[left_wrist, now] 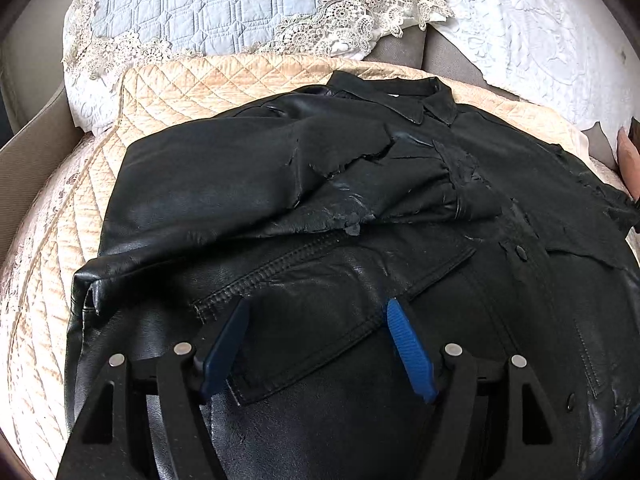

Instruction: Fold large clothes

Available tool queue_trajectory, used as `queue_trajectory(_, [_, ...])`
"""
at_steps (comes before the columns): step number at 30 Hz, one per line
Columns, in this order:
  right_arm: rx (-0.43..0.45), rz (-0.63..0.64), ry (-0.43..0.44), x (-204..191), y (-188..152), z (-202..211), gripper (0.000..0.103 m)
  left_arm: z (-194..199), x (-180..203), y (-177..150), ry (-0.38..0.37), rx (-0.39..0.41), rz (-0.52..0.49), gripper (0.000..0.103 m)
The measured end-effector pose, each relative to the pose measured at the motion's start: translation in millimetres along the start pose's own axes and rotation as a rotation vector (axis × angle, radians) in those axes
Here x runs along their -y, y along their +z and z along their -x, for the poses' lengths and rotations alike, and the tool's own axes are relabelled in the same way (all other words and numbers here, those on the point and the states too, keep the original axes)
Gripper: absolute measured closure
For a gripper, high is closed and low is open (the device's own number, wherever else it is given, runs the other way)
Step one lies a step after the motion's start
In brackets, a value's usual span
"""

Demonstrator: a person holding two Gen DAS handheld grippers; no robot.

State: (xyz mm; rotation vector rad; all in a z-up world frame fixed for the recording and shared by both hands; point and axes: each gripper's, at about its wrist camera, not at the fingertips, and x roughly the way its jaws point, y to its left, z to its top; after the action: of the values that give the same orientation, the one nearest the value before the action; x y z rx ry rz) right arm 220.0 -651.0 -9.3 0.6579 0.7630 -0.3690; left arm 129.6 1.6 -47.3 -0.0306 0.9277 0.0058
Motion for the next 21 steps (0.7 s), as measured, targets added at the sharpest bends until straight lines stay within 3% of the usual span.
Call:
queue_trajectory(6, [0.067, 0.228, 0.188, -99.5, -12.3, 70.9, 0.099, 10.0, 1.4, 5.6, -0.045, -0.005, 0.008, 0.029])
queue_trajectory(11, [0.025, 0.432, 0.332, -196.7, -64.4, 89.4, 0.099, 35.5, 6.8, 14.6, -0.096, 0.045, -0.004, 0.029])
queue_trajectory(15, [-0.082, 0.561, 0.424, -259.0, -129.7, 70.1, 0.099, 46.1, 7.2, 27.8, -0.106, 0.081, -0.026, 0.029])
queue_trajectory(17, [-0.182, 0.621, 0.444, -284.2, -174.5, 43.9, 0.099, 45.3, 3.4, 36.0, -0.114, 0.098, -0.019, 0.029])
queue_trajectory(19, [-0.262, 0.653, 0.439, -295.7, -208.7, 18.7, 0.096, 41.2, -1.6, 42.9, -0.116, 0.106, -0.005, 0.029])
queue_trajectory(21, [-0.366, 0.729, 0.393, -303.9, -250.4, -13.2, 0.086, 34.3, -5.8, 48.2, -0.119, 0.113, 0.002, 0.029])
